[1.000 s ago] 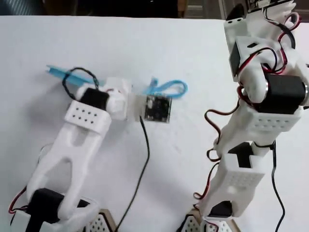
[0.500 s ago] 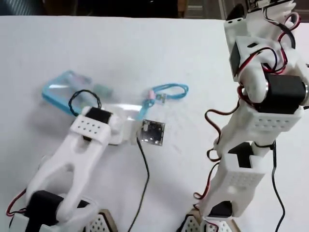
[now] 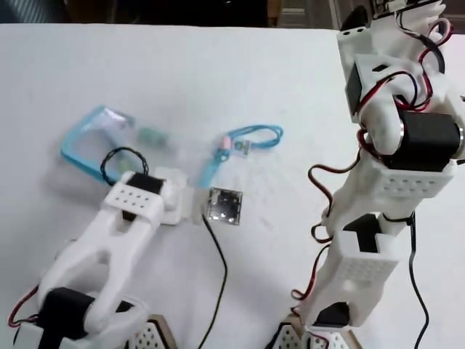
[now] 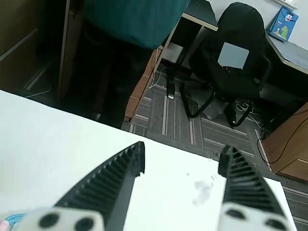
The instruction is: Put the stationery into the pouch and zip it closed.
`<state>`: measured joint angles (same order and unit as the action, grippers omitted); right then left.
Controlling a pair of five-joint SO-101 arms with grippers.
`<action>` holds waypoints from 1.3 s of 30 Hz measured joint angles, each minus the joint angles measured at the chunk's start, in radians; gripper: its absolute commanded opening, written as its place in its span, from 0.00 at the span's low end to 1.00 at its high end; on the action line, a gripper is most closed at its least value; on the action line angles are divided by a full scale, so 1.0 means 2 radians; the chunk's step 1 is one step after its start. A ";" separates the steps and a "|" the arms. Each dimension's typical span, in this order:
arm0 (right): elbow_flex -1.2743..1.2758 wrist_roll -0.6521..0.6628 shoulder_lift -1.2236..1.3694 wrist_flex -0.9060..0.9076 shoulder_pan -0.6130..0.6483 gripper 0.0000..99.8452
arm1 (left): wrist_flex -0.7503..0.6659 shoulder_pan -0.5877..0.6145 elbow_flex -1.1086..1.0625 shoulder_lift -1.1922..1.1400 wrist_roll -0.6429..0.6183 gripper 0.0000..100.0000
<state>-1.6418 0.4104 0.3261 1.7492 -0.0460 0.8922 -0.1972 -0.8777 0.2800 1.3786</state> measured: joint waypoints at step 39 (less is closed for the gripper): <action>0.000 0.000 -0.098 0.001 0.012 0.10 | 0.333 0.114 0.360 0.358 -0.404 0.02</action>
<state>-1.6418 0.4104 0.1297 1.7507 -0.0215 1.5581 0.0299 -0.1580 0.9966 0.5700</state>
